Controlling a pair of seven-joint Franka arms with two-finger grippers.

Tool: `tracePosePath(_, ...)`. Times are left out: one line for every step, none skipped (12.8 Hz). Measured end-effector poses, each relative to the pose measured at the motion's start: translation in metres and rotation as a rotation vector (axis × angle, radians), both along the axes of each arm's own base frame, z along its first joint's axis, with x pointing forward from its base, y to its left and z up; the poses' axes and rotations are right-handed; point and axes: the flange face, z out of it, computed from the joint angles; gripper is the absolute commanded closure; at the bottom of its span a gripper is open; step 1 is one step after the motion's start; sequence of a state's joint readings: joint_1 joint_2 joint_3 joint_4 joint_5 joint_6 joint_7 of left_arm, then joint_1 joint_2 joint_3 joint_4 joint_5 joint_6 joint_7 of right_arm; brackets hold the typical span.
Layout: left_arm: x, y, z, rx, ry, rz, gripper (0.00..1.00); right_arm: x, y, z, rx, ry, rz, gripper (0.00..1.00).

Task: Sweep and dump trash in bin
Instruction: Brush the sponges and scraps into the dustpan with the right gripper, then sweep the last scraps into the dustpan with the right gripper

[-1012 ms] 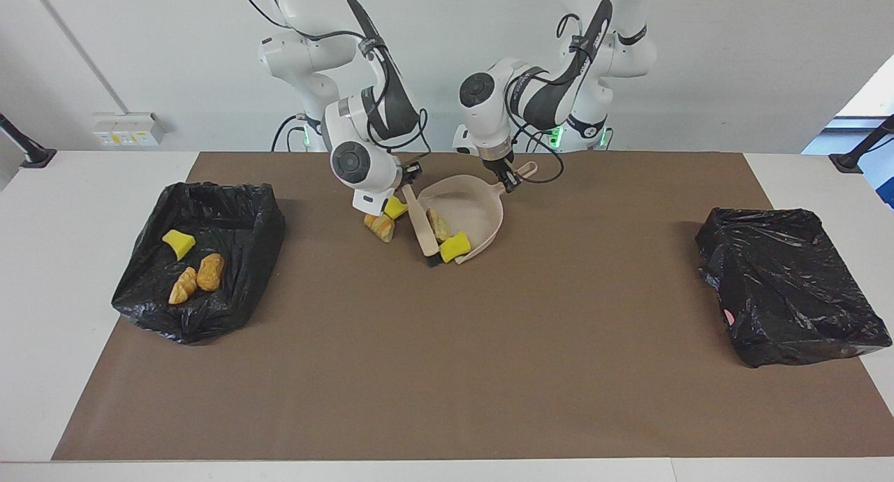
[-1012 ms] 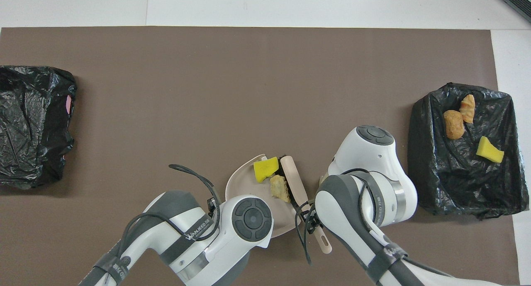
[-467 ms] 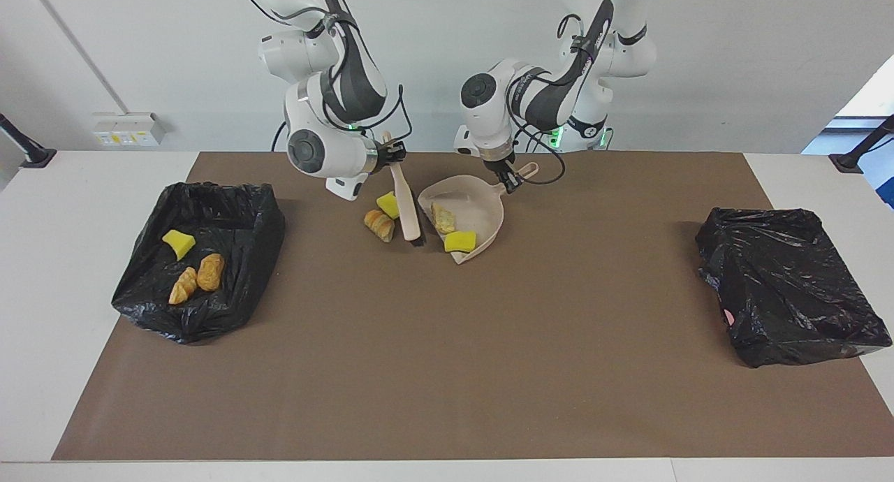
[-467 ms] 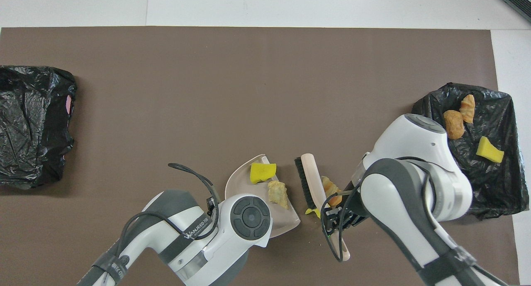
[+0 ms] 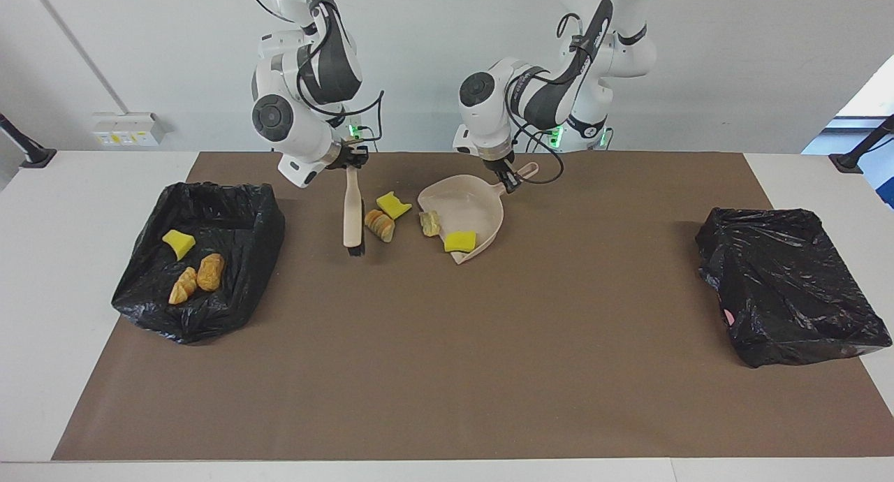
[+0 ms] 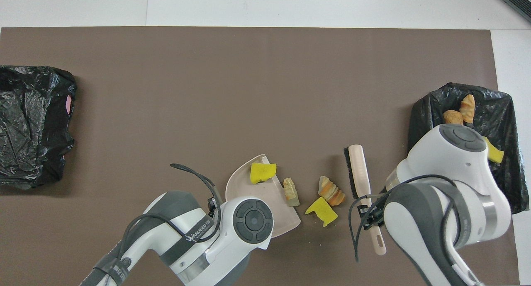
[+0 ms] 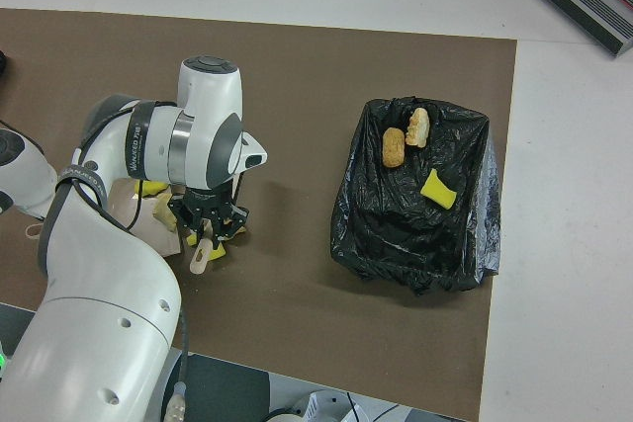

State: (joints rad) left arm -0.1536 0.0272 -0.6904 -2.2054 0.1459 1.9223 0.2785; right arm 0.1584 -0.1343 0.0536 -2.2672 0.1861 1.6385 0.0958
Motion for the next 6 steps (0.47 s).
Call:
tracePosePath(-0.003,-0.003,0.001,0.002,-0.001,-0.009,1.0,-0.011,0.0,-0.008,-0.04,-0.002,0.02,1.0)
tracePosePath(-0.008,-0.006,0.001,0.005,-0.001,-0.02,1.0,-0.022,0.0,-0.015,-0.065,0.003,0.033,1.0)
tracePosePath(-0.013,-0.009,0.002,0.01,0.0,-0.033,1.0,-0.031,0.001,-0.021,-0.08,0.01,0.03,1.0)
tracePosePath(-0.019,-0.012,0.003,0.017,0.002,-0.045,1.0,-0.039,0.001,-0.028,-0.094,0.014,0.023,1.0)
tracePosePath(-0.025,-0.015,0.005,0.027,0.004,-0.057,1.0,-0.047,0.004,-0.035,-0.105,0.019,0.021,1.0)
tracePosePath(-0.031,-0.018,0.006,0.036,0.005,-0.068,1.0,-0.054,0.01,-0.041,-0.116,0.025,0.025,1.0)
